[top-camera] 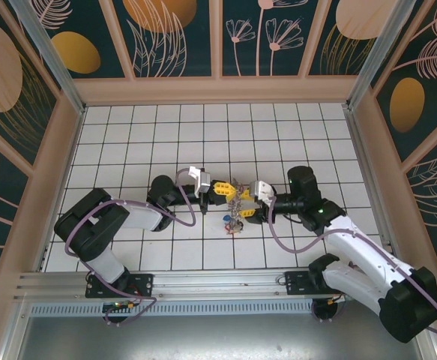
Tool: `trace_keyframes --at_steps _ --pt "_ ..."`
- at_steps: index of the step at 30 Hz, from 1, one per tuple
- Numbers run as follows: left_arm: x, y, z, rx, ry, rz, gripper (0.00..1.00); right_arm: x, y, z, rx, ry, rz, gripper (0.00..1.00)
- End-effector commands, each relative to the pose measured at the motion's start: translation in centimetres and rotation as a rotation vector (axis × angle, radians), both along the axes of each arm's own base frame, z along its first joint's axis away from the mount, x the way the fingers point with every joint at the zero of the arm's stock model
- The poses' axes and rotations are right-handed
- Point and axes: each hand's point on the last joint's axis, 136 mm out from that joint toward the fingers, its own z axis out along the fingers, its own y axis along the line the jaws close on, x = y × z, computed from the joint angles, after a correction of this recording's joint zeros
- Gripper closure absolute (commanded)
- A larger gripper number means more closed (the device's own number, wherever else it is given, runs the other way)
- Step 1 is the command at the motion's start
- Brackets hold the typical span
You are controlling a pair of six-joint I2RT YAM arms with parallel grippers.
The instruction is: Put the keys on the keyring
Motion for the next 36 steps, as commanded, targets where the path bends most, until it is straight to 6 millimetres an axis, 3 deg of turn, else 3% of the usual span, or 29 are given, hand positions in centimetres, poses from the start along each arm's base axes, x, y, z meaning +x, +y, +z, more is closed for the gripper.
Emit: trace_keyframes --at_steps 1,14,19,30,36 --pt "-0.7 0.4 3.8 -0.089 -0.112 -0.045 1.0 0.0 0.0 1.0 0.034 -0.057 -0.01 0.53" --pt "-1.3 0.7 5.6 -0.105 -0.137 -0.106 1.0 1.0 -3.0 0.8 0.023 -0.078 -0.064 0.53" --pt "-1.4 0.7 5.9 -0.108 -0.14 -0.114 1.0 1.4 -2.6 1.1 0.05 -0.091 -0.054 0.67" --pt "-1.3 0.7 6.2 -0.118 -0.139 -0.109 1.0 1.9 -0.8 1.4 0.058 -0.181 -0.065 0.62" --pt "-1.4 0.8 6.4 -0.121 -0.141 -0.107 1.0 0.4 0.0 1.1 0.072 -0.169 -0.005 0.6"
